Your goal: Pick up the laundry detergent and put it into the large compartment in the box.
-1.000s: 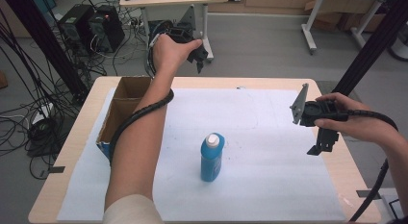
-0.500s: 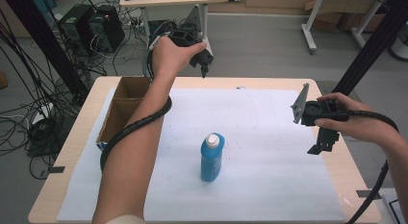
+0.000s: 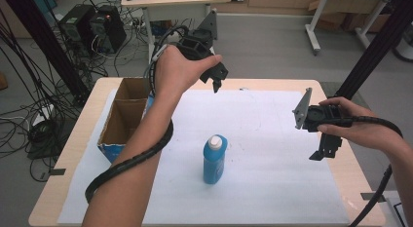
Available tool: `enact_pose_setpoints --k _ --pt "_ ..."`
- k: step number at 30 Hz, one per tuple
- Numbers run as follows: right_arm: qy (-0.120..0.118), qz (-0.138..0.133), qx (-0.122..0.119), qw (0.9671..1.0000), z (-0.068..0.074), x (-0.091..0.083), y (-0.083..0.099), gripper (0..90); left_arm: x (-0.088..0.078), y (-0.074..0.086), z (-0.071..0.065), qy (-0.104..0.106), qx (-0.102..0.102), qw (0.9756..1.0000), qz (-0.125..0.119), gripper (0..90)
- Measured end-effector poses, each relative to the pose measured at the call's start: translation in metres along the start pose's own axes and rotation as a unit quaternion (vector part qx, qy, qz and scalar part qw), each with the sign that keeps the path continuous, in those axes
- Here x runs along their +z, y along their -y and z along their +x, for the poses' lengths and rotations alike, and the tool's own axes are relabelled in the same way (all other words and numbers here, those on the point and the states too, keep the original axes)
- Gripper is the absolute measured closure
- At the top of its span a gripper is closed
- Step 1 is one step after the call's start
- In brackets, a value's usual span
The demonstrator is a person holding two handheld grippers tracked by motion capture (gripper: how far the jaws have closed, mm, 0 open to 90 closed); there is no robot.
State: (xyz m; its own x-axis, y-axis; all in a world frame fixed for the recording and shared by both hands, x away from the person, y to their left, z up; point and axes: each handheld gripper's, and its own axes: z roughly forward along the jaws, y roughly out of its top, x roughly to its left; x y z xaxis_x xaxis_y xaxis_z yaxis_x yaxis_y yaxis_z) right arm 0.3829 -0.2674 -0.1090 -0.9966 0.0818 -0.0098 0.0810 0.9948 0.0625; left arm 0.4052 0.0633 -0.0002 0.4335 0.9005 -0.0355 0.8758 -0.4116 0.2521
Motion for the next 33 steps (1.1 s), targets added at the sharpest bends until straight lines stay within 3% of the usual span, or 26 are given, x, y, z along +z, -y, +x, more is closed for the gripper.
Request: enact_pose_setpoints --k 6,11,17,20,25,33 --pt "0.004 0.0 -0.001 1.0 0.007 -0.002 -0.002 3.8 -0.005 0.026 -0.025 -0.003 0.026 0.9997 -0.004 5.5" --pt "0.005 0.0 -0.002 1.0 0.012 -0.002 -0.004 3.8 -0.003 0.035 -0.036 -0.008 0.04 0.9992 -0.004 5.4" --pt "0.008 -0.001 -0.003 1.0 0.017 -0.003 -0.005 3.8 0.006 0.05 -0.049 0.002 0.051 0.9987 -0.007 5.4" --pt "0.008 -0.003 -0.002 1.0 0.018 -0.004 -0.003 3.7 0.016 0.054 -0.059 0.0 0.057 0.9983 0.007 5.4" --pt "0.009 -0.008 -0.003 0.9999 0.019 -0.003 0.0 3.8 0.026 0.062 -0.064 -0.004 0.05 0.9987 0.01 5.4" --pt "0.007 -0.01 -0.007 0.9999 0.019 0.001 0.001 3.7 0.051 0.073 -0.059 0.012 0.041 0.999 0.015 5.4"
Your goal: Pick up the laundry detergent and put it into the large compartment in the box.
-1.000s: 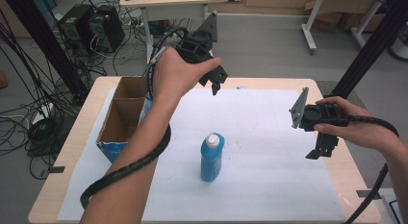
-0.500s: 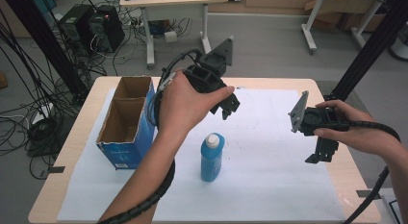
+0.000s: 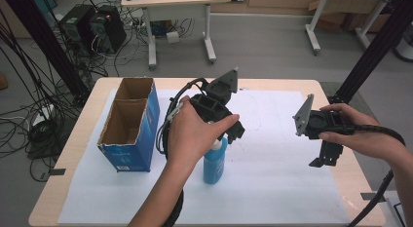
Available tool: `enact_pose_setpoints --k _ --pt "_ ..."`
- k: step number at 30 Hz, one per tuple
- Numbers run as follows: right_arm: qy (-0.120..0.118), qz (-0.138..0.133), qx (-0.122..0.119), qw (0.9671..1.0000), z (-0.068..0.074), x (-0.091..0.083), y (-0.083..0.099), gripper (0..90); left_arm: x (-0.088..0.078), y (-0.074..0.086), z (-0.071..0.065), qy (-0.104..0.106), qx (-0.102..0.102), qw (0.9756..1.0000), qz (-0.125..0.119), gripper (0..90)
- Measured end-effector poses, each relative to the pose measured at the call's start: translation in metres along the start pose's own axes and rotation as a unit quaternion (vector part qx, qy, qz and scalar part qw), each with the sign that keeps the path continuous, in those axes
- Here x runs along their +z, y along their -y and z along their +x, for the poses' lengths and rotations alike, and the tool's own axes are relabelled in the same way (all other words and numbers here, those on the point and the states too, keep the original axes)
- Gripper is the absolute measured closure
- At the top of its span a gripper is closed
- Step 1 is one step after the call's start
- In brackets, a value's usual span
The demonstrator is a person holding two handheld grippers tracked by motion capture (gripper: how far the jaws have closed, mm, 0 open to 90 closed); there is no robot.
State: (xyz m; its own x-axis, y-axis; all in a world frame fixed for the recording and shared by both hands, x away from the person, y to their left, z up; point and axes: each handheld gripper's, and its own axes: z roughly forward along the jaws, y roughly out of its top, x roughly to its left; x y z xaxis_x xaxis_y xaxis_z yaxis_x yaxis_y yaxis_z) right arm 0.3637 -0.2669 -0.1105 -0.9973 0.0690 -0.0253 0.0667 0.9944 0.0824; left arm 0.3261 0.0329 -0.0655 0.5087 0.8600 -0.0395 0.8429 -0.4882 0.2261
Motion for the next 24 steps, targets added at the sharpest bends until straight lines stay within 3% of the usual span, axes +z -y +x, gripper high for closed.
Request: enact_pose_setpoints --k 24 --pt "-0.012 0.0 -0.001 0.9999 -0.006 0.014 0.002 3.7 0.053 -0.003 -0.001 0.004 -0.004 0.9997 0.025 6.3"
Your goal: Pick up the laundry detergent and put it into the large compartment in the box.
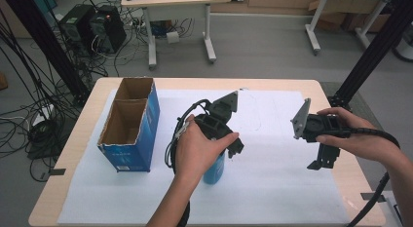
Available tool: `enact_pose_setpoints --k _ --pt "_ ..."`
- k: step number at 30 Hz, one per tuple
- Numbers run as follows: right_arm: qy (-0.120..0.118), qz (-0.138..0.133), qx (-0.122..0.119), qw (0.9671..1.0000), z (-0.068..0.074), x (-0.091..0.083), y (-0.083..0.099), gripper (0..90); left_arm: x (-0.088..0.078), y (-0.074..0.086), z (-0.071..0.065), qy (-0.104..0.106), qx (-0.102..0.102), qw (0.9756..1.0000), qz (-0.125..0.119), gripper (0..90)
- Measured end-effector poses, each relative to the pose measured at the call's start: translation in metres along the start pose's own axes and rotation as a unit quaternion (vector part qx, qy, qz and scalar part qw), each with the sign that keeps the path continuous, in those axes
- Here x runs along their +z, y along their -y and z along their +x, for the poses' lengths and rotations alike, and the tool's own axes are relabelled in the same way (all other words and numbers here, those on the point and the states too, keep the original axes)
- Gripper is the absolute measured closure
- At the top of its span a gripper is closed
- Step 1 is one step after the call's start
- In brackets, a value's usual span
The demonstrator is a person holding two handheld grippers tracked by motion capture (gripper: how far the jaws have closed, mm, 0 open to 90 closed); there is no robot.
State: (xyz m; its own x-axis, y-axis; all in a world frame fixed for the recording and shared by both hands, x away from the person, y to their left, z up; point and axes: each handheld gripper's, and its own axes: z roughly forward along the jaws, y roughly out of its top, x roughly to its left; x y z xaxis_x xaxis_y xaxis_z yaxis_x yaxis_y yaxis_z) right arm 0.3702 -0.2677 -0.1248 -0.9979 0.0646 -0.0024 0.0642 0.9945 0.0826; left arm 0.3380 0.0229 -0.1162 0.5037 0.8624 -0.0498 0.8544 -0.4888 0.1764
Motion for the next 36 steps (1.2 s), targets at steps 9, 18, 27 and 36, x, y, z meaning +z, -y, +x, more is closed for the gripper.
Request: enact_pose_setpoints --k 9,18,27,36 --pt "-0.005 0.004 0.005 1.0 -0.004 0.004 0.0 3.7 0.012 -0.002 -0.003 -0.005 0.004 1.0 0.004 13.8" --pt "-0.005 0.003 0.01 0.9999 -0.005 0.004 0.001 3.7 0.014 -0.002 -0.014 -0.027 0.022 0.9994 0.003 31.1" --pt "-0.006 0.003 0.009 0.9999 -0.005 0.004 0.002 3.7 0.016 0.0 -0.014 -0.03 0.012 0.9995 -0.001 36.5" --pt "-0.005 0.002 0.011 0.9999 -0.006 0.003 0.003 3.6 0.015 -0.001 -0.015 -0.032 0.014 0.9994 0.0 37.3"
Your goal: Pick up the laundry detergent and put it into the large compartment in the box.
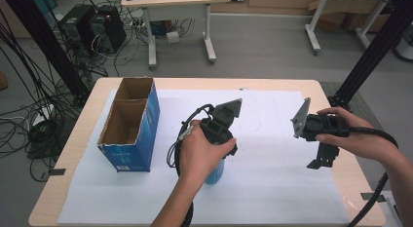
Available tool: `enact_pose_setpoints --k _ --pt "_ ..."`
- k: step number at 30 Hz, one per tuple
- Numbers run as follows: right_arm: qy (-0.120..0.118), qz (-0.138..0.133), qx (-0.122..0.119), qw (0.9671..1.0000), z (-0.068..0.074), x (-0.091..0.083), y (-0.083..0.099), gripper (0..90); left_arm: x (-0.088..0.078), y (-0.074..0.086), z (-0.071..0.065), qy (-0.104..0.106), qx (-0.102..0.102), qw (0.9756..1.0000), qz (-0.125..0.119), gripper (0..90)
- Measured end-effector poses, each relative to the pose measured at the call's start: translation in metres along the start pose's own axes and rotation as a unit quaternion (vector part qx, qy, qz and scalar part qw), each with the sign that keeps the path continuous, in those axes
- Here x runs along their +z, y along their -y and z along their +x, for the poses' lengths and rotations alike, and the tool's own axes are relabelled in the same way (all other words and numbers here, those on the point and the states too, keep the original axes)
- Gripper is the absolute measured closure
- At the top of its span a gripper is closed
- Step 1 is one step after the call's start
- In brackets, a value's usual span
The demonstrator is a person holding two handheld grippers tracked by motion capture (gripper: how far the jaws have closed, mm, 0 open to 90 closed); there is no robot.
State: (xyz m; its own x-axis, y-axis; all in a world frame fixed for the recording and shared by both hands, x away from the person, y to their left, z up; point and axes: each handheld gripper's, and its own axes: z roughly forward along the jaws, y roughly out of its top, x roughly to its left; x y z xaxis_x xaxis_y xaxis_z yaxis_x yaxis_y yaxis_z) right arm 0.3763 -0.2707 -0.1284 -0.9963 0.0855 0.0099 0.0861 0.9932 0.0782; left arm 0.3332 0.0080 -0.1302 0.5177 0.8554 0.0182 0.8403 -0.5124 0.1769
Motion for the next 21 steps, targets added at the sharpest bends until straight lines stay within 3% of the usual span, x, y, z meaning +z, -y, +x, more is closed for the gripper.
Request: enact_pose_setpoints --k 13,21 --pt "-0.003 0.002 0.002 1.0 -0.003 0.001 0.003 3.7 -0.008 0.001 0.007 0.014 -0.002 0.9999 -0.002 37.5" --pt "-0.003 0.003 0.005 1.0 -0.005 -0.001 0.005 3.6 -0.043 0.005 0.01 0.005 -0.002 0.9999 -0.016 37.5"
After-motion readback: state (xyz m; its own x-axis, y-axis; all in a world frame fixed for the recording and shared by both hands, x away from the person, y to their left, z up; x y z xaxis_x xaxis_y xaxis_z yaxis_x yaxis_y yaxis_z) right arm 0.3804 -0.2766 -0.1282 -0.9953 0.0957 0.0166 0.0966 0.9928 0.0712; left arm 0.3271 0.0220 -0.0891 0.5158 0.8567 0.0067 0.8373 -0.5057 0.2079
